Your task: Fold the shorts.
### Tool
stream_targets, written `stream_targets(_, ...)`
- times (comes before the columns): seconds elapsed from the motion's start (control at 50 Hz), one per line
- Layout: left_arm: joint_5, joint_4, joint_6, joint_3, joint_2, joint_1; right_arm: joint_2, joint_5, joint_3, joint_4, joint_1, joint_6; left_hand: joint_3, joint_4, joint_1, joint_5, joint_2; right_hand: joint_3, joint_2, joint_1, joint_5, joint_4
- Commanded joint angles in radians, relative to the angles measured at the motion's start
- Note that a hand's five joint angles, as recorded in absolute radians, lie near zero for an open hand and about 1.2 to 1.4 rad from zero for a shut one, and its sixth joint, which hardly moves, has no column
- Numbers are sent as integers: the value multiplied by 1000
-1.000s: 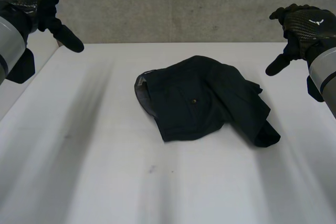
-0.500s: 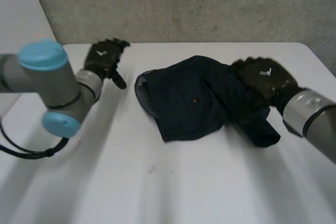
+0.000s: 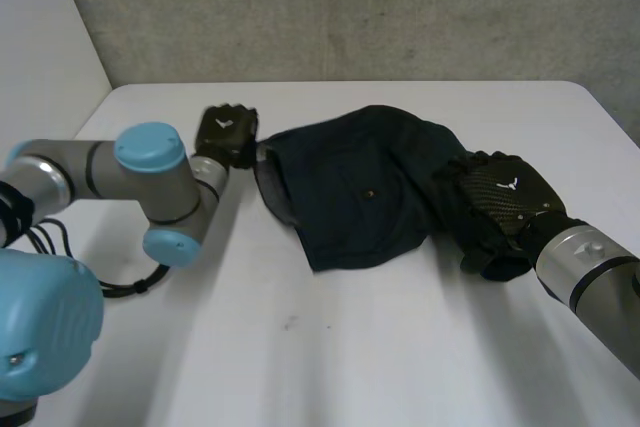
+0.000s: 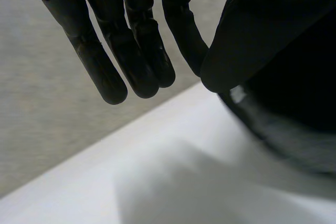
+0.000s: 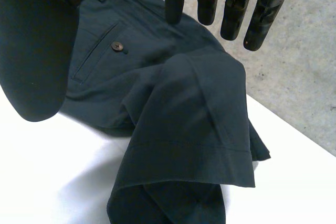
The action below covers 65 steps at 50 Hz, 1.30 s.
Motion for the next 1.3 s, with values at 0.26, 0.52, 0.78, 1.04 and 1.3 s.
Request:
stream_targets(0.26,-202,164,1,-151,462,192,3,-2,17,2,12,-1,209,194,244,249,205,-36,-50,-27,-70,-60)
stream_targets(0.52,-65,105,14,-198,463,-11,2,0,33,2,9,0,-177,-192,-142,-137,-181,-36,-50,-27,-70,-60)
stream_targets(0.78,-56,-14,120,-264,305,189,-6,-3,33,2,-8,0,-953,-968,-918,-913,-957,-36,-50,-27,-70,-60)
stream_targets(1.04,202,-105,139,-172,135,321,8,-2,34,0,3,0,-818,-833,-783,-778,-822,-36,-50,-27,-70,-60)
stream_targets(1.3,272,-114,-56,10,6,347,39,-2,25,-2,3,-3,-739,-754,-704,-699,-743,-36,-50,-27,-70,-60)
